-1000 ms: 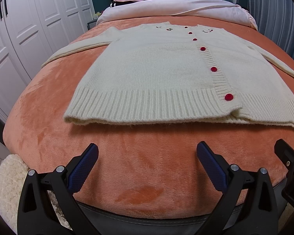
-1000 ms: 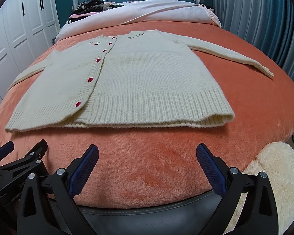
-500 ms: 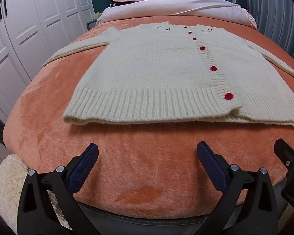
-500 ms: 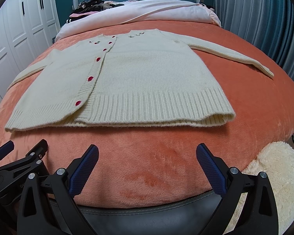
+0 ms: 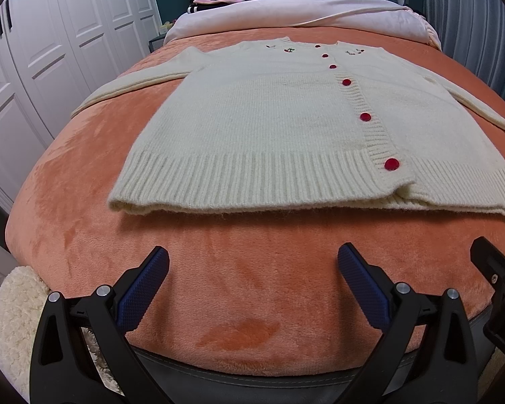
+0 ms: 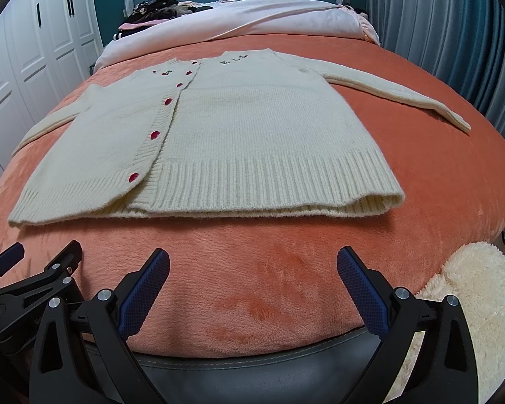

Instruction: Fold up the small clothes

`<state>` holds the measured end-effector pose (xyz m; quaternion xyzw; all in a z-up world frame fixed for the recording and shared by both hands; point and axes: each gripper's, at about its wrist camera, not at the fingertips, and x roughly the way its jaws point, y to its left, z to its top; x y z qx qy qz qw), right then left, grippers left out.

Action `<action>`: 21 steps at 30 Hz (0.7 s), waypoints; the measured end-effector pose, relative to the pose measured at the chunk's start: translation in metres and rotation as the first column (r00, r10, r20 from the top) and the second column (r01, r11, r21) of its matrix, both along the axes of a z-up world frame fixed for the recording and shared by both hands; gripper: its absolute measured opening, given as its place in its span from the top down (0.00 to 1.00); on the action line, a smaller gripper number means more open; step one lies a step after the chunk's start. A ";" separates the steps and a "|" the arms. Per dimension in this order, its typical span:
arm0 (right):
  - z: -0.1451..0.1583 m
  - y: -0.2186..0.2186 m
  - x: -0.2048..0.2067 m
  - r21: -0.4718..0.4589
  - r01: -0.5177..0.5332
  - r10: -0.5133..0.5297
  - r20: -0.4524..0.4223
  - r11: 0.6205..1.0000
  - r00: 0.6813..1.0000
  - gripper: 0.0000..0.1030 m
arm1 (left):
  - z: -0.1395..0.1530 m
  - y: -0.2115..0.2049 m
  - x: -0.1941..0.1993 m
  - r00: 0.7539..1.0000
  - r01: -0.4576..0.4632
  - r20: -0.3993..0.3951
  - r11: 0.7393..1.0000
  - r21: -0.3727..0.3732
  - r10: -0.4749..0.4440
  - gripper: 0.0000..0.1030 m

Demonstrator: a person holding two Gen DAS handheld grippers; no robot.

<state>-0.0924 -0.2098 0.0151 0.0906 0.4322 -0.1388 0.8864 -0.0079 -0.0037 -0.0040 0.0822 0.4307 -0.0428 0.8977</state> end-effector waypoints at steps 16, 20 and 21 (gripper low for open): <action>0.000 -0.001 0.001 0.001 -0.001 0.001 -0.005 1.000 1.000 0.05 | -0.002 0.000 0.000 1.000 0.001 -0.002 1.000 -0.002 -0.001 0.05; 0.001 -0.003 0.001 0.011 0.002 -0.002 0.001 1.000 1.000 0.05 | -0.001 0.002 0.001 1.000 0.004 -0.017 1.000 -0.028 -0.004 0.05; 0.002 -0.006 0.001 0.025 0.009 -0.009 0.006 1.000 1.000 0.05 | 0.002 0.003 0.002 1.000 0.007 -0.027 0.999 -0.054 -0.009 0.05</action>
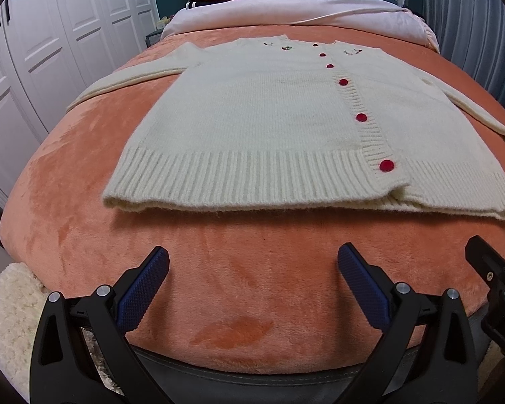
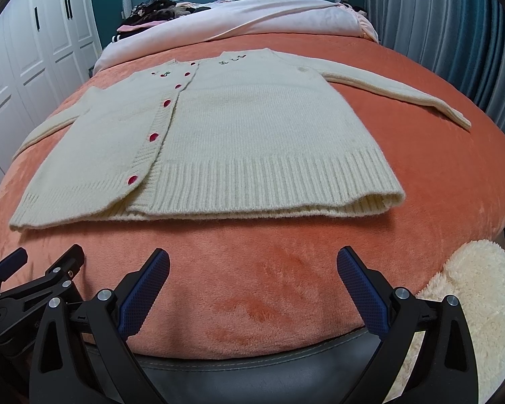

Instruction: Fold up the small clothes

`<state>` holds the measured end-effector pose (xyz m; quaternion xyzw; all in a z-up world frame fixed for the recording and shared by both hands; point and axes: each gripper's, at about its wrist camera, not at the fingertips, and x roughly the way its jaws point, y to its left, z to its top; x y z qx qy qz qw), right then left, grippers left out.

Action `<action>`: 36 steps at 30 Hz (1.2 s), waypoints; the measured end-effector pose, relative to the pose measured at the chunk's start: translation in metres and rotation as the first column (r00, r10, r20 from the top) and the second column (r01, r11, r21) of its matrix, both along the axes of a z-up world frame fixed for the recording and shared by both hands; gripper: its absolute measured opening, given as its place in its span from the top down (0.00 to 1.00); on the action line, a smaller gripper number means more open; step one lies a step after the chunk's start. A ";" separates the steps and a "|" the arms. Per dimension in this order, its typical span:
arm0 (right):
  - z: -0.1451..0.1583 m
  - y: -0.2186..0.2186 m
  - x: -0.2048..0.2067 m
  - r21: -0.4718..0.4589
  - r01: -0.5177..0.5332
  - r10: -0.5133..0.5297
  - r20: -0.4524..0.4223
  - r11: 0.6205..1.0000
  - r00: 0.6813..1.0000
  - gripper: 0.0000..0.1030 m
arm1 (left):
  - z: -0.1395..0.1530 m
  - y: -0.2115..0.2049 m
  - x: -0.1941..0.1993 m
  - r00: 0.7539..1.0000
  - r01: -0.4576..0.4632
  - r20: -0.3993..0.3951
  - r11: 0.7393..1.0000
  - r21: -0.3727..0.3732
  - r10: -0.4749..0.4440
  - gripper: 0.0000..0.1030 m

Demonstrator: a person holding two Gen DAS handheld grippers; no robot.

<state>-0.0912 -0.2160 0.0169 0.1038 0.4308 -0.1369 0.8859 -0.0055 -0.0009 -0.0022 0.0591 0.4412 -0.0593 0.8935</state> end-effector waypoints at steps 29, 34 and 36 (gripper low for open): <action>-0.025 -0.434 0.159 0.403 0.564 -0.605 -0.030 0.721 0.795 0.83 | 0.006 -0.034 0.102 0.995 0.001 -0.103 0.997 -0.073 -0.009 0.05; 0.069 -0.372 0.209 0.430 0.312 -0.445 0.254 0.847 0.859 0.88 | 0.011 -0.023 0.110 0.996 -0.020 -0.092 0.994 -0.107 0.010 0.05; 0.115 -0.315 0.234 0.395 0.115 -0.273 0.373 0.911 0.887 0.88 | 0.017 -0.015 0.115 0.996 -0.040 -0.085 0.990 -0.138 0.028 0.05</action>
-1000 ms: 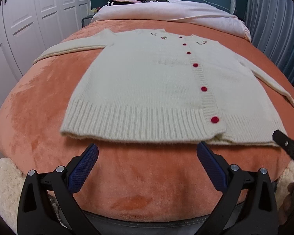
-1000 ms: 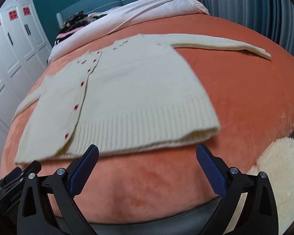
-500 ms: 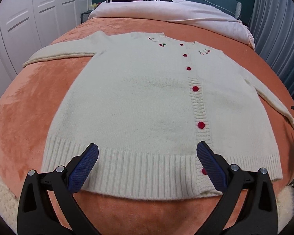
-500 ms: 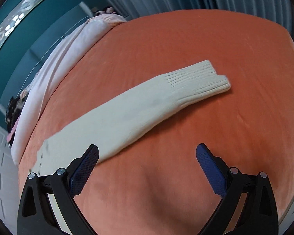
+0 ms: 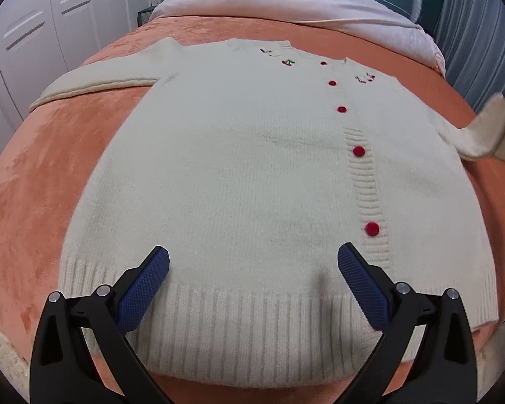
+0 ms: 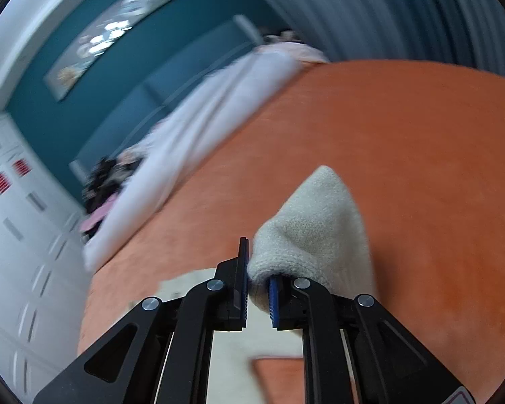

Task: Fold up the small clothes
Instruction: 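Grasp the cardigan sleeve cuff with the right tool and fold it across the body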

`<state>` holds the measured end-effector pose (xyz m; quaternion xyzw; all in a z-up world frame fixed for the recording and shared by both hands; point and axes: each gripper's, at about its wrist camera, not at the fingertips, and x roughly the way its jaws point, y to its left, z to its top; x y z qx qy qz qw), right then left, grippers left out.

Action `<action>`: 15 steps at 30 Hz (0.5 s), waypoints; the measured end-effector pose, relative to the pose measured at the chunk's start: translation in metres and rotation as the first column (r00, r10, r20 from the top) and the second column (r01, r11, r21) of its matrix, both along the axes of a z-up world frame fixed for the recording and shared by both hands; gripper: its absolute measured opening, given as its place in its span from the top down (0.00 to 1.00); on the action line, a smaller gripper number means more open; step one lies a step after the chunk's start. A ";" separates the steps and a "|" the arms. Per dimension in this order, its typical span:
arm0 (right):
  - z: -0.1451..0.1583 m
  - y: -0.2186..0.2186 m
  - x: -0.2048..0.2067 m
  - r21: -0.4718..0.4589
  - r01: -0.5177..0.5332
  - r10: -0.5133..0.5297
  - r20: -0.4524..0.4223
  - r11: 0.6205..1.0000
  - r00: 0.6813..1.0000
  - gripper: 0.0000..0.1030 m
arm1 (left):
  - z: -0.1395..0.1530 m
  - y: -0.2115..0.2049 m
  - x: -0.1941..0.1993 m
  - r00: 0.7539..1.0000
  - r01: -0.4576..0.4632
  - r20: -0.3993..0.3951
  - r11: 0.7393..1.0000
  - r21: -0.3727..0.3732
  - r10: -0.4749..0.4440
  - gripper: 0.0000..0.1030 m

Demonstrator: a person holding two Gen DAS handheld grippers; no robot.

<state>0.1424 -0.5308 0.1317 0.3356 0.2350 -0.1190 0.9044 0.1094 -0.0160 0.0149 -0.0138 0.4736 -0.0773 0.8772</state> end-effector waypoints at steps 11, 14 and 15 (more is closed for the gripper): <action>-0.090 0.314 0.087 -0.224 -0.692 0.591 -0.383 0.686 0.710 0.56 | 0.035 0.053 0.061 0.991 -0.130 -0.001 0.956 -0.263 0.134 0.05; -0.104 0.290 0.059 -0.162 -0.664 0.579 -0.370 0.730 0.727 0.55 | 0.039 0.053 0.086 0.991 -0.124 0.009 0.945 -0.304 0.133 0.05; -0.102 0.272 0.048 -0.145 -0.626 0.549 -0.358 0.766 0.755 0.52 | 0.038 0.049 0.095 0.992 -0.118 0.011 0.943 -0.311 0.128 0.05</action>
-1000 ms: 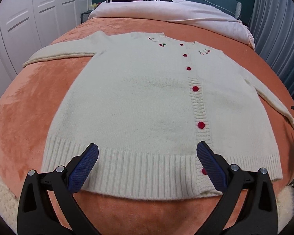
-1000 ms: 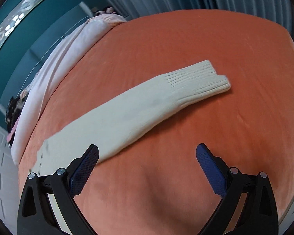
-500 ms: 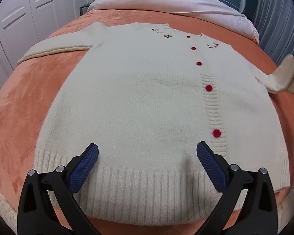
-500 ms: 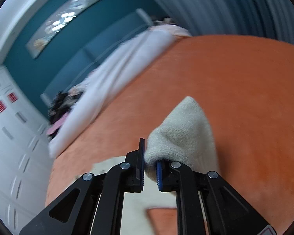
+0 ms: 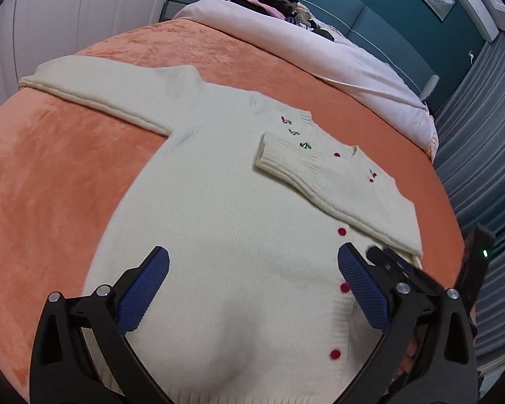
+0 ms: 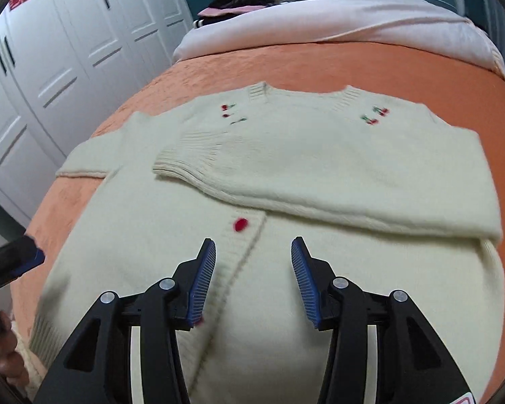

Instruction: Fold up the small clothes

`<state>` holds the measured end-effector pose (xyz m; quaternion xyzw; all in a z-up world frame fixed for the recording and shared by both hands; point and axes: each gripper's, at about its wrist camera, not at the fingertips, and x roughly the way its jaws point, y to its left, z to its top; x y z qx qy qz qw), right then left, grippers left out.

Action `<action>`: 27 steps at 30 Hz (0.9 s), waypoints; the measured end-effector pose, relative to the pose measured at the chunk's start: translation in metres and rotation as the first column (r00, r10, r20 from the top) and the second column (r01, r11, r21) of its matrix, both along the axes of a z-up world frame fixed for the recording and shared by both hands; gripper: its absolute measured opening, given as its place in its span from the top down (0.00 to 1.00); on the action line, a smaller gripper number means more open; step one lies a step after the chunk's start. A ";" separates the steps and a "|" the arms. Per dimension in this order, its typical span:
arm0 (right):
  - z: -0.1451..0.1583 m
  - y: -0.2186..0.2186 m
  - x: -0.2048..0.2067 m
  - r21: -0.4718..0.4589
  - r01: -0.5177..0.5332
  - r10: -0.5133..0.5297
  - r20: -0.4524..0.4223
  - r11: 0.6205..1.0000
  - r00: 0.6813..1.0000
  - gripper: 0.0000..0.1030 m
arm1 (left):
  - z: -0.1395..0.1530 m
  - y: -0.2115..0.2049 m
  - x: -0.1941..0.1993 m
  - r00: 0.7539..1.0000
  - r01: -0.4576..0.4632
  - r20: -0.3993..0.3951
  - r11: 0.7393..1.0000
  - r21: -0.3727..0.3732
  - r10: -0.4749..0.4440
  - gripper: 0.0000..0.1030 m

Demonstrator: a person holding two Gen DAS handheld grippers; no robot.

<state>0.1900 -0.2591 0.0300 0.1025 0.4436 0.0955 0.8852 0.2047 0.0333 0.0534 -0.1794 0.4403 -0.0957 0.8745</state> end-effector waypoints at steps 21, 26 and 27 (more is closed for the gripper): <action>-0.013 -0.188 -0.004 0.469 0.483 -0.554 0.017 0.739 0.832 0.91 | -0.028 -0.048 0.150 0.999 -0.030 -0.033 0.982 -0.187 0.024 0.89; -0.059 -0.194 -0.005 0.425 0.542 -0.552 -0.112 0.725 0.826 0.93 | -0.077 -0.031 0.149 0.989 -0.092 -0.129 0.977 -0.193 0.067 0.89; -0.051 -0.191 -0.005 0.412 0.539 -0.553 -0.097 0.734 0.827 0.91 | -0.076 -0.027 0.146 0.988 -0.102 -0.133 0.970 -0.222 0.073 0.89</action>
